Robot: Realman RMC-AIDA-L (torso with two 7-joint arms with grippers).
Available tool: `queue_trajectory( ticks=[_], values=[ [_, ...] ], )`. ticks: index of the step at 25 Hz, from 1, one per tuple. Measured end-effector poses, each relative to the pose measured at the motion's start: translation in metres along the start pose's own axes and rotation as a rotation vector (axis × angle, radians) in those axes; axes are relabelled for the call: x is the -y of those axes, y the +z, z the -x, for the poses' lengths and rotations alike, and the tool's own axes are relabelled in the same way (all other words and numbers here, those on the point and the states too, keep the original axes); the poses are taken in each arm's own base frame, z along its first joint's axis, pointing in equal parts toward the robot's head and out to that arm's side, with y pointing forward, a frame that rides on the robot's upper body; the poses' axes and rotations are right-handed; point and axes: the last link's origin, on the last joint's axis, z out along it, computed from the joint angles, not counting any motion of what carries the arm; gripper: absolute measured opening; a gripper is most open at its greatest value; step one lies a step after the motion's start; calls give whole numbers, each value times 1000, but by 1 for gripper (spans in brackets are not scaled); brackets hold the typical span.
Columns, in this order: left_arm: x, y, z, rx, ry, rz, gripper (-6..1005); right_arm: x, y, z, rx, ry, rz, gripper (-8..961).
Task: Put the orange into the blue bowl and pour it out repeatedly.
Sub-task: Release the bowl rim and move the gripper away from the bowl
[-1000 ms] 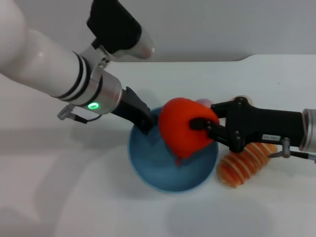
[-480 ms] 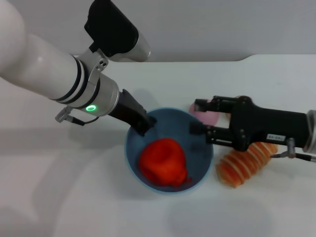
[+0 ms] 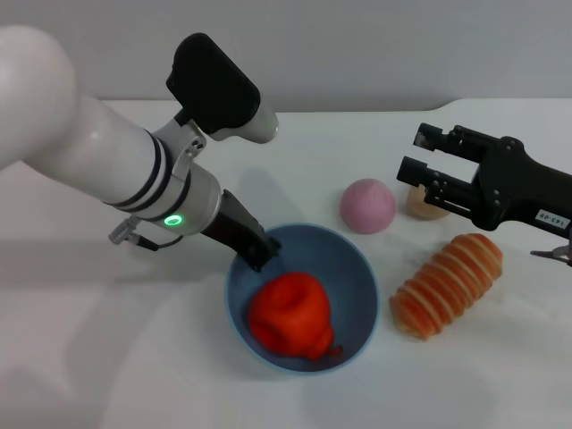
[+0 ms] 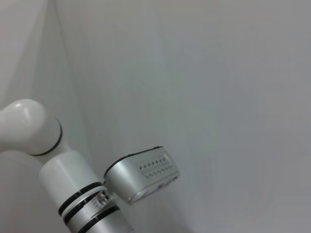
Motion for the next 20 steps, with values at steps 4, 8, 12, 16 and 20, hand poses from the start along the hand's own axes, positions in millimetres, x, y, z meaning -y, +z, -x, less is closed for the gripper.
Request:
queue_trajectory(
  ticks=[4, 8, 12, 16, 20],
  values=[
    [-1, 2, -3, -8, -24, -8, 1, 0, 0, 0, 0, 0, -3, 575],
    [0, 1, -4, -16, -35, -14, 1, 1, 0, -1, -2, -1, -10, 576],
    [1, -2, -7, -32, -41, -23, 181, 6, -2, -3, -9, 2, -50, 575],
    [3, -9, -13, -47, -16, -52, 307, 15, -10, -2, 15, 11, -128, 575],
    [6, -22, -26, -113, 18, -126, 415, 27, -23, -6, 0, -18, -238, 579]
  ],
)
